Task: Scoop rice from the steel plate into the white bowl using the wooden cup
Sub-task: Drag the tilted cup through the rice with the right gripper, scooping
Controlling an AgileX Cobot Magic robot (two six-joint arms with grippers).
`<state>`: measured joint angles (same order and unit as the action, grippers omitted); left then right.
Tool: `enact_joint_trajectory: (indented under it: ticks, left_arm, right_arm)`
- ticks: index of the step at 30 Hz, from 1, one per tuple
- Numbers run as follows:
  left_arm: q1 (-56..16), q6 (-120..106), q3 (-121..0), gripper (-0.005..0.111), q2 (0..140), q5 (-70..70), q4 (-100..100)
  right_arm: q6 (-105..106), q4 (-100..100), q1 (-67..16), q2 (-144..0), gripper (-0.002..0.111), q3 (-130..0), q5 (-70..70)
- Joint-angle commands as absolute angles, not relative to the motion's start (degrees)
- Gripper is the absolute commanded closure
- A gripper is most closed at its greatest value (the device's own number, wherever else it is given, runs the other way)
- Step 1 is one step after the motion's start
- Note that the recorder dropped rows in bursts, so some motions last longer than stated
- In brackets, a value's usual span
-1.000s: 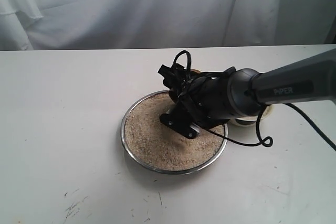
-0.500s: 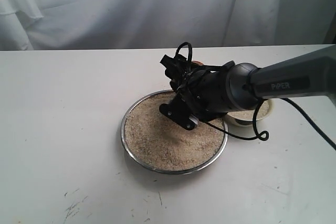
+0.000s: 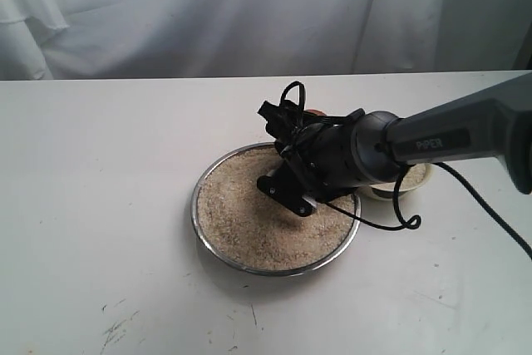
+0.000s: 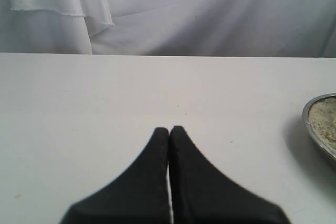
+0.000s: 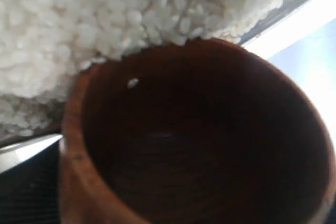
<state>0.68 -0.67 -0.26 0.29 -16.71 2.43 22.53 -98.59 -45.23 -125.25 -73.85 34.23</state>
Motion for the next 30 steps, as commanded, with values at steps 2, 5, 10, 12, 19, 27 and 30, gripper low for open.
enact_joint_trajectory:
  ticks: [2, 5, 10, 12, 19, 27, 30]
  left_arm:
    - [0.60, -0.49, 0.00, 0.107, 0.00, -16.34, 2.48]
    - [0.60, -0.49, 0.00, 0.107, 0.00, -16.34, 2.48]
    - [0.60, -0.49, 0.00, 0.107, 0.00, -16.34, 2.48]
    - [0.60, -0.49, 0.00, 0.107, 0.00, -16.34, 2.48]
    - [0.60, -0.49, 0.00, 0.107, 0.00, -16.34, 2.48]
    - [0.60, -0.49, 0.00, 0.107, 0.00, -16.34, 2.48]
    - [0.60, -0.49, 0.00, 0.107, 0.00, -16.34, 2.48]
  right_arm:
    - [23.23, -97.93, -45.21, -125.37, 0.108, -74.26, 34.30]
    - [23.26, -97.85, -45.33, -125.37, 0.108, -74.26, 34.19]
    - [23.26, -96.72, -45.81, -125.37, 0.108, -74.26, 34.07]
    - [23.13, -96.02, -46.38, -125.37, 0.108, -74.26, 33.95]
    - [23.13, -95.91, -47.91, -125.37, 0.108, -74.26, 33.95]
    - [23.13, -92.58, -48.64, -125.58, 0.108, -74.26, 33.33]
    - [23.13, -91.85, -48.85, -125.58, 0.108, -74.26, 33.05]
